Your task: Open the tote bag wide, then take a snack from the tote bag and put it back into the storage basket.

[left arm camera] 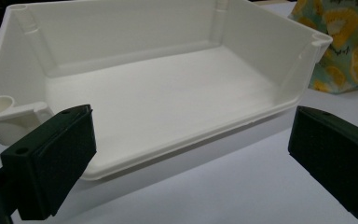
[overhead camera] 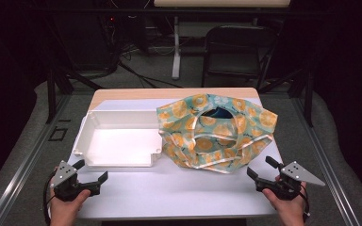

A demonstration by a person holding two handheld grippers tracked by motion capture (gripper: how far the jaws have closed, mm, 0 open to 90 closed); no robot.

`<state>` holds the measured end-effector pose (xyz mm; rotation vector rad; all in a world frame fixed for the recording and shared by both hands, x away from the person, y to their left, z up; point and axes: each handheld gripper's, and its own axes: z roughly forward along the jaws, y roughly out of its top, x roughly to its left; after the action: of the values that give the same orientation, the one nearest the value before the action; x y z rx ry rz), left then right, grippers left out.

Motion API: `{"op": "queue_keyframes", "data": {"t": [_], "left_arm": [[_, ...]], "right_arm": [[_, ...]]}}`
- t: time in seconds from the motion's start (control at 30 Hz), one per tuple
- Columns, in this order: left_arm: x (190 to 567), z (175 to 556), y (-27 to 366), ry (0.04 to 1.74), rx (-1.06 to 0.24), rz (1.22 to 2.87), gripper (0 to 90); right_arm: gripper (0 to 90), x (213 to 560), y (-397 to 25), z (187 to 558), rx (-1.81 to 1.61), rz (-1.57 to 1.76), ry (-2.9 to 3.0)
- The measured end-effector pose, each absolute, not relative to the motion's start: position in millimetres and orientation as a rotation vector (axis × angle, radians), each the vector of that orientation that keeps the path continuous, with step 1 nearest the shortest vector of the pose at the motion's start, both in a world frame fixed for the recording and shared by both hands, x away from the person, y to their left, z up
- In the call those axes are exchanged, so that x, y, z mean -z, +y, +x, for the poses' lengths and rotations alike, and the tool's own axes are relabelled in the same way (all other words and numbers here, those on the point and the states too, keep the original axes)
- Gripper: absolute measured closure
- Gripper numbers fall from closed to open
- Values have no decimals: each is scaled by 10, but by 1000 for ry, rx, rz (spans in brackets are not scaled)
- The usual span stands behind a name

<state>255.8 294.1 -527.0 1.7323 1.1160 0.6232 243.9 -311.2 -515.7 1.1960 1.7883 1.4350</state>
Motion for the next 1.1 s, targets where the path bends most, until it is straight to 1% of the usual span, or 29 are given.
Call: {"op": "queue_keyframes", "data": {"t": [0.1, 0.23, 0.33, 0.4, 0.43, 0.47, 0.5, 0.53, 0.57, 0.6, 0.63, 0.67, 0.77, 0.87, 1.0, 1.03, 1.07, 1.1], "left_arm": [[5248, 2544, 2883, 1128, -636, 1726, 15], [5214, 2525, 2789, 1112, -662, 1749, 29], [5132, 2492, 2679, 1086, -679, 1741, 43], [5077, 2474, 2611, 1059, -686, 1741, 48], [5056, 2471, 2578, 1049, -689, 1740, 53], [5027, 2477, 2538, 1039, -668, 1731, 68], [5027, 2477, 2538, 1039, -668, 1731, 79], [5013, 2490, 2503, 1037, -654, 1729, 102], [5003, 2509, 2453, 1025, -653, 1735, 102], [4994, 2521, 2423, 1011, -653, 1750, 153], [4983, 2540, 2377, 995, -652, 1761, 153], [4958, 2581, 2270, 963, -644, 1771, 164], [4922, 2624, 2156, 931, -625, 1780, 195], [4868, 2707, 1975, 889, -605, 1787, 222], [4794, 2816, 1749, 840, -596, 1788, 254], [4782, 2839, 1694, 824, -601, 1793, 272], [4771, 2860, 1642, 809, -609, 1800, 328], [4748, 2897, 1563, 785, -602, 1809, 328]], "right_arm": [[149, 5110, -3119, 2430, -1461, 1207, 1766], [182, 4972, -3120, 2418, -1476, 1178, 1786], [208, 4843, -3111, 2388, -1489, 1149, 1765], [224, 4818, -3108, 2381, -1494, 1143, 1762], [244, 4782, -3096, 2375, -1505, 1133, 1758], [287, 4738, -3046, 2380, -1520, 1131, 1760], [287, 4738, -3046, 2380, -1520, 1131, 1760], [347, 4710, -2978, 2401, -1537, 1106, 1769], [347, 4710, -2978, 2401, -1537, 1106, 1769], [376, 4686, -2913, 2429, -1557, 1106, 1784], [376, 4686, -2913, 2429, -1557, 1106, 1784], [405, 4663, -2845, 2457, -1569, 1097, 1784], [409, 4632, -2773, 2486, -1556, 1112, 1798], [369, 4629, -2703, 2529, -1546, 1142, 1798], [351, 4649, -2646, 2574, -1542, 1162, 1789], [353, 4657, -2623, 2587, -1538, 1161, 1794], [354, 4658, -2574, 2598, -1516, 1151, 1804], [352, 4655, -2551, 2602, -1516, 1142, 1805]]}}
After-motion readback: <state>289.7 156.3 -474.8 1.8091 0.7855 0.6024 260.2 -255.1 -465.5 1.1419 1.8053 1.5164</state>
